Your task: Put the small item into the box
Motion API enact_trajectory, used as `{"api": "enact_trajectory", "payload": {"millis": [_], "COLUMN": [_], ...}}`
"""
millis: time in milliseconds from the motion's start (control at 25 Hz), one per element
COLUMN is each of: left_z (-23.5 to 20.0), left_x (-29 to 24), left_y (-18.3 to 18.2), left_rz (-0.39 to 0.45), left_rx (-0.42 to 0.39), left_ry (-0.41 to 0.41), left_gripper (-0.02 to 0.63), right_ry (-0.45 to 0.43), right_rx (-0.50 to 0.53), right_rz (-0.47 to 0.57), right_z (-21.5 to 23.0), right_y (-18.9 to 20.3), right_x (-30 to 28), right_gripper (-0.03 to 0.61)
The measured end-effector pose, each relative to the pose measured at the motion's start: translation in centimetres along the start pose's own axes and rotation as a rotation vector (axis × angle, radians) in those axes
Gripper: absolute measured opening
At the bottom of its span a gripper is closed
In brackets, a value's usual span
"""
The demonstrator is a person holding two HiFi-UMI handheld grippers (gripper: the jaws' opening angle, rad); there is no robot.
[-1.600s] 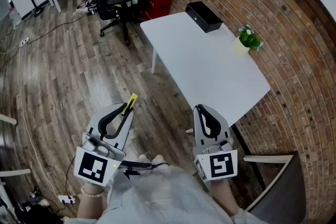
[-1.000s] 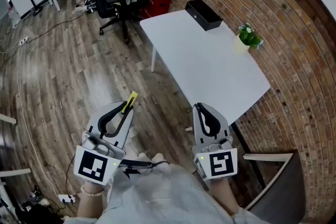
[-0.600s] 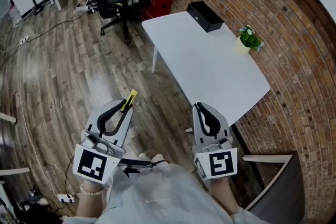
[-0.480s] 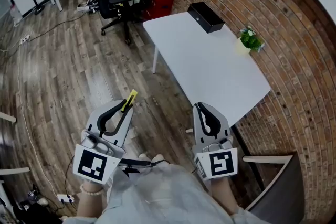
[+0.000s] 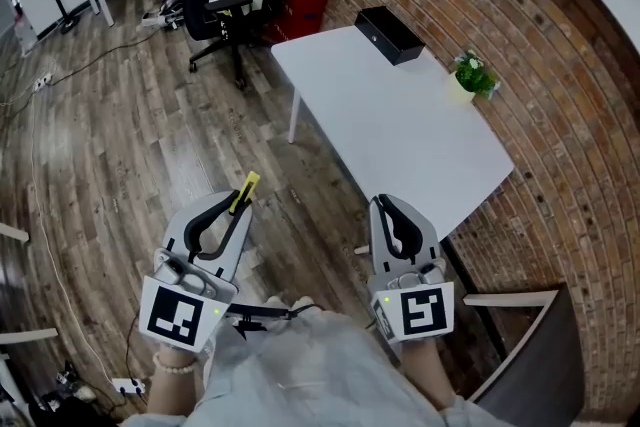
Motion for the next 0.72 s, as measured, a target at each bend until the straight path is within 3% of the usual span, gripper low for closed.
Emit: {"api": "enact_trajectory", "payload": {"millis": [320,720], "left_z": [-0.6,-1.9], "left_x": [1.2,2.2], "left_y": [0.2,0.7], "left_rz": [0.009,0.010], "left_rx": [-0.010,-0.016], "left_ry": [0.039,0.026], "left_gripper": [0.067,0.067], "right_ry": [0.044,0.048], "right_rx": [-0.003,0.019], "right_rz": [-0.008,0.005], "right_z": [-1.8,-2.1], "right_y": [0.3,-0.2], "right_x": [0.9,0.5], "right_gripper": [0.054,0.054]}}
Point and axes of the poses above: the fingertips, and each gripper's own axes: x backward along the fingers, z to its right, y out of its underside, the point moved 8 cm from there along x, backward along the fingers, and after that the axes turned 2 degrees about -x, right-handed, at the moved point
